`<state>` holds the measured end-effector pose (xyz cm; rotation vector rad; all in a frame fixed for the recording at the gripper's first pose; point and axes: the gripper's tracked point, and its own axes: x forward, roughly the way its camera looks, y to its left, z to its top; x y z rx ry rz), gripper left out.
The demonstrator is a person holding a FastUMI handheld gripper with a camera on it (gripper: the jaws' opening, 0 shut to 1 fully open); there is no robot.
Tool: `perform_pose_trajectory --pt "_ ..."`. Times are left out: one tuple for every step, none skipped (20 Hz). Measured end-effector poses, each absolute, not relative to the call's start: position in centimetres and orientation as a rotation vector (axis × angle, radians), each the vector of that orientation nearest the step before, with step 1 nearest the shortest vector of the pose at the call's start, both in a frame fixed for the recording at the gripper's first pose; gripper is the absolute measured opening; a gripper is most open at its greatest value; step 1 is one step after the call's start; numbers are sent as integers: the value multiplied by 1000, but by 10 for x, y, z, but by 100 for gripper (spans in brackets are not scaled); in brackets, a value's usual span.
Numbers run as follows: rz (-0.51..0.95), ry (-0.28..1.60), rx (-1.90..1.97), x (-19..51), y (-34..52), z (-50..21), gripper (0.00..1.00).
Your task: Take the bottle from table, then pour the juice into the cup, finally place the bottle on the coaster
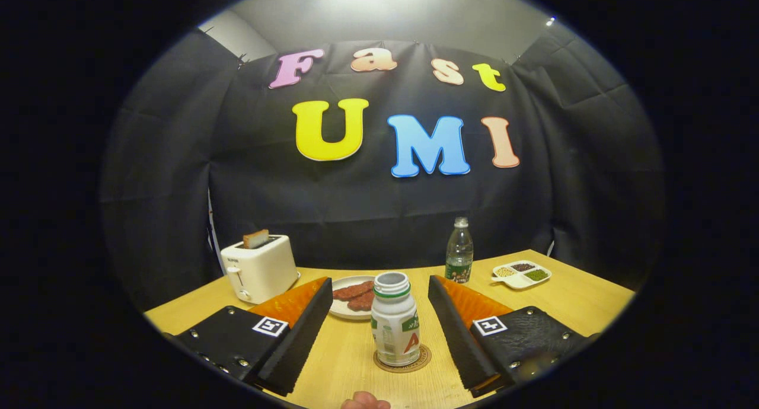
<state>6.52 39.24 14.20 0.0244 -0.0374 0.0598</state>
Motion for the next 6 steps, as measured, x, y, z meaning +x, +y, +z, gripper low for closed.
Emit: perform_pose_trajectory --pt "53 -58 12 55 391 156 98" --pt "53 -75 12 47 388 167 98" --pt "68 -90 25 39 390 178 98" --pt "82 -92 38 32 394 183 98" --pt "92 -97 47 26 393 186 98" --pt "92 -103 45 20 389 187 98"
